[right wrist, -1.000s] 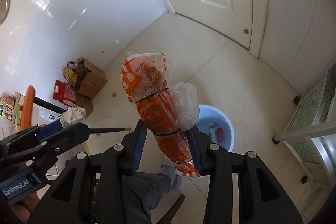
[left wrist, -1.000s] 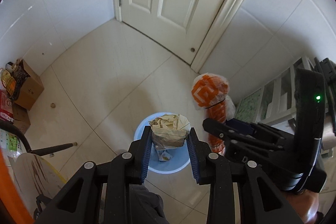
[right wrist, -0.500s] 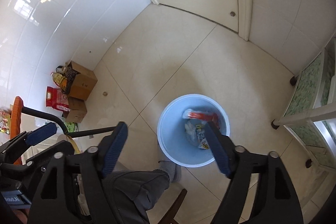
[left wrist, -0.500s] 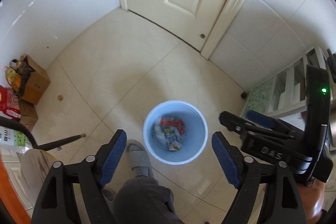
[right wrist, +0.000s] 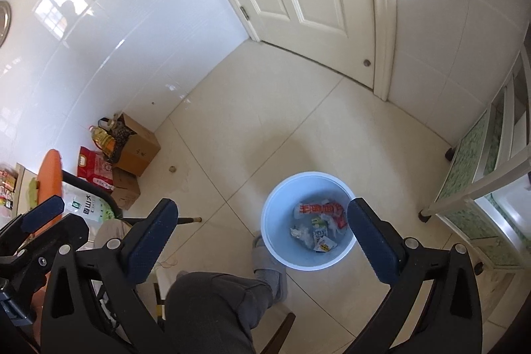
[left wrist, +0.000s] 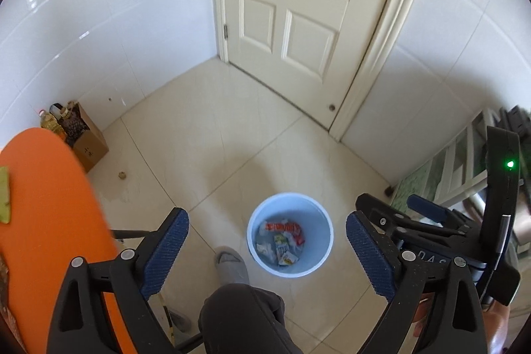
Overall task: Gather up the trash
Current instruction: 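Return both tools from the bin to the orange table, then grasp the red-checkered snack packet with the left tool while the right tool grasps the brown ball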
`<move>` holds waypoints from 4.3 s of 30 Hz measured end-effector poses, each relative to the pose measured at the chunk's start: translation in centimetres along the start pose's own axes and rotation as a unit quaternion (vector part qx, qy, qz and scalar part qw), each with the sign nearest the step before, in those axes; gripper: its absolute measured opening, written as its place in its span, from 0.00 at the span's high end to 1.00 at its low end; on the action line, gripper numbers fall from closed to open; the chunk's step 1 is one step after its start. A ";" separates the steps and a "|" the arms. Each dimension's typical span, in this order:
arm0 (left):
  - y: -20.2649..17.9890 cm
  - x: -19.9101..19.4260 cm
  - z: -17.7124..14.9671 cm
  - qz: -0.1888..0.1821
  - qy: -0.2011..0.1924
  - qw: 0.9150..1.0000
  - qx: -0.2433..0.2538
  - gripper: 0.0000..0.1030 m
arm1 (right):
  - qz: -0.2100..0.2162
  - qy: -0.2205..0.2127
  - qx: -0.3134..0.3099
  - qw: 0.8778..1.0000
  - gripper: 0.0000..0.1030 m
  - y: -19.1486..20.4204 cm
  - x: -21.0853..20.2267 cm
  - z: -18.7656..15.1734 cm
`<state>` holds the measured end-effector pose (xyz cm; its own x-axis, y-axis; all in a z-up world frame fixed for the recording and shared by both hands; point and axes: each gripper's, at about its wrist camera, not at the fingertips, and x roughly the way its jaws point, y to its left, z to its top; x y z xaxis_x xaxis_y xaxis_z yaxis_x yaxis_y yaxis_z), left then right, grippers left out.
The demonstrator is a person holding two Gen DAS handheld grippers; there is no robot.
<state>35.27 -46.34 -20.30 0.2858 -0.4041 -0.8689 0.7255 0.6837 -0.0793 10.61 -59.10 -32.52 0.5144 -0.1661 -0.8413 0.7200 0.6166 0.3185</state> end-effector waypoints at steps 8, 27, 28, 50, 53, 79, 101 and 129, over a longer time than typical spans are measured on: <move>3.3 -9.9 -4.9 0.010 -0.081 0.996 -0.033 0.09 | 0.016 -0.059 -0.049 0.997 0.00 5.7 -6.7 -0.3; 11.8 -33.4 -21.7 0.090 -0.243 0.956 -0.141 0.03 | 0.091 -0.159 -0.186 0.965 0.00 21.6 -17.6 -3.9; 11.9 -34.0 -22.3 0.097 -0.247 0.953 -0.143 0.03 | 0.097 -0.162 -0.194 0.963 0.00 22.6 -18.0 -4.2; 13.6 -42.8 -36.4 0.219 -0.311 0.889 -0.254 0.01 | 0.204 -0.191 -0.346 0.895 0.00 37.9 -22.5 -12.4; 13.6 -43.2 -37.9 0.230 -0.313 0.883 -0.263 0.01 | 0.207 -0.198 -0.357 0.889 0.00 39.0 -22.7 -13.0; 23.0 -20.6 -26.4 0.198 -0.085 0.945 -0.245 0.05 | 0.151 -0.055 -0.383 0.910 0.00 40.2 -7.3 -12.2; 29.5 -12.9 -19.2 0.094 -0.083 0.952 -0.280 0.92 | 0.143 0.006 -0.388 0.911 0.00 41.2 -2.5 -14.2; 34.3 -8.5 -15.2 0.175 -0.135 0.907 -0.358 0.92 | 0.211 0.077 -0.488 0.844 0.30 51.2 2.5 -24.2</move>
<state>48.25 -10.19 -23.07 0.6327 -0.1549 -0.7587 -0.0032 0.9793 -0.2026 37.47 -9.32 -28.92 0.5080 0.2814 -0.8141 -0.2763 0.9484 0.1555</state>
